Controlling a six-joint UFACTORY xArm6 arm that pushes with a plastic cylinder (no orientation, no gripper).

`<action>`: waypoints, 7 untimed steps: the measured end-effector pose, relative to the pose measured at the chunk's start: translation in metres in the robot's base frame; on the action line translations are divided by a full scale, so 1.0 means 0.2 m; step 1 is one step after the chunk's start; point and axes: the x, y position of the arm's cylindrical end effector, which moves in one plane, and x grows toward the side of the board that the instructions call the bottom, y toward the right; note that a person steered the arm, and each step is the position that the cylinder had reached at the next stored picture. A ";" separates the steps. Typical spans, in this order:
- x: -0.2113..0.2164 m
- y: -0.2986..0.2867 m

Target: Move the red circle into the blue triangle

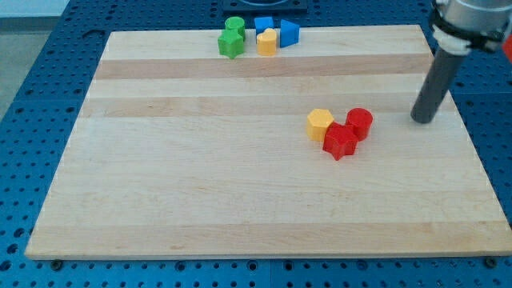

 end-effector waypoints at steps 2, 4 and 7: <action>0.02 -0.43; -0.13 -0.63; -0.35 -0.81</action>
